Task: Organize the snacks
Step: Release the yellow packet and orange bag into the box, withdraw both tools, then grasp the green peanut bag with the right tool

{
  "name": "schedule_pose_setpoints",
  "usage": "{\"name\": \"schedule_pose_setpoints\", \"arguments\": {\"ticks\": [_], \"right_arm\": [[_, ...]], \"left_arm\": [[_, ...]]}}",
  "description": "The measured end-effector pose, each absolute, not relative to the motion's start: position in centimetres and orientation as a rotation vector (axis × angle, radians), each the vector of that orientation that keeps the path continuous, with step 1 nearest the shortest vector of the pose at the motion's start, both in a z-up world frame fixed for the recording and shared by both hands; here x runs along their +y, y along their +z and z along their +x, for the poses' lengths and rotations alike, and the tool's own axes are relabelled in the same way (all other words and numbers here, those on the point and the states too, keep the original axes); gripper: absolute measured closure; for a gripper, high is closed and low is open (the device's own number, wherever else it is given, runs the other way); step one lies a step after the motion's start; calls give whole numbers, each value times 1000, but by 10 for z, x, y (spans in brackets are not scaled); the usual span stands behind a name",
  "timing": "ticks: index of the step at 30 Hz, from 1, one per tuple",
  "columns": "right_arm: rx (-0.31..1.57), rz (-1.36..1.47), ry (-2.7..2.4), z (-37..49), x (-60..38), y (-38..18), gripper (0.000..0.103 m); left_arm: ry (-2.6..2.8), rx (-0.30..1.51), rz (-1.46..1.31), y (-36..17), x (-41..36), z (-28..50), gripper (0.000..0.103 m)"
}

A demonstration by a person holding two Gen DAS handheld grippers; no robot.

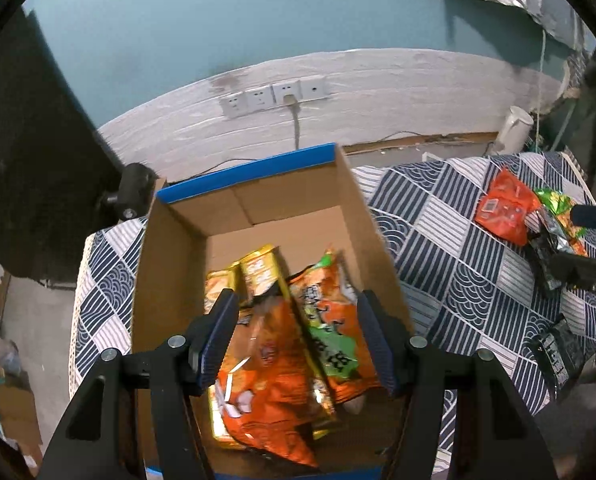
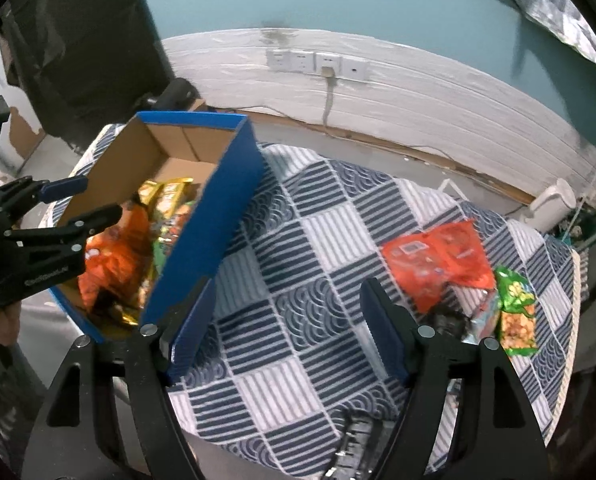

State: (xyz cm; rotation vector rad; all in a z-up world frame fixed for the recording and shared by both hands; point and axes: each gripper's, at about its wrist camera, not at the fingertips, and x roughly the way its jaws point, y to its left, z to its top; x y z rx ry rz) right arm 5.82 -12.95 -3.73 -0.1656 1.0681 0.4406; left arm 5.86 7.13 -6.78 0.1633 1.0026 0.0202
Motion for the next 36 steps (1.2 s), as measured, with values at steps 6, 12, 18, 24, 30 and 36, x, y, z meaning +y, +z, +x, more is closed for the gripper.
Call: {"name": "schedule_pose_setpoints", "arguments": {"ticks": [6, 12, 18, 24, 30, 36], "right_arm": [[1070, -147, 387, 58, -165, -42, 27], [1063, -135, 337, 60, -198, -44, 27], [1066, -114, 281, 59, -233, -48, 27], [1087, -89, 231, 53, -267, -59, 27], [1103, -75, 189, 48, -295, -69, 27], [1130, -46, 138, 52, -331, -84, 27]], "left_arm": [[-21, 1006, 213, -69, 41, 60, 40], [-63, 1021, 257, -75, 11, 63, 38], [-117, 1038, 303, -82, -27, 66, 37], [-174, 1077, 345, -97, -63, 63, 33], [-216, 1120, 365, -111, -94, 62, 33], [-215, 1143, 374, -118, -108, 67, 33]]}}
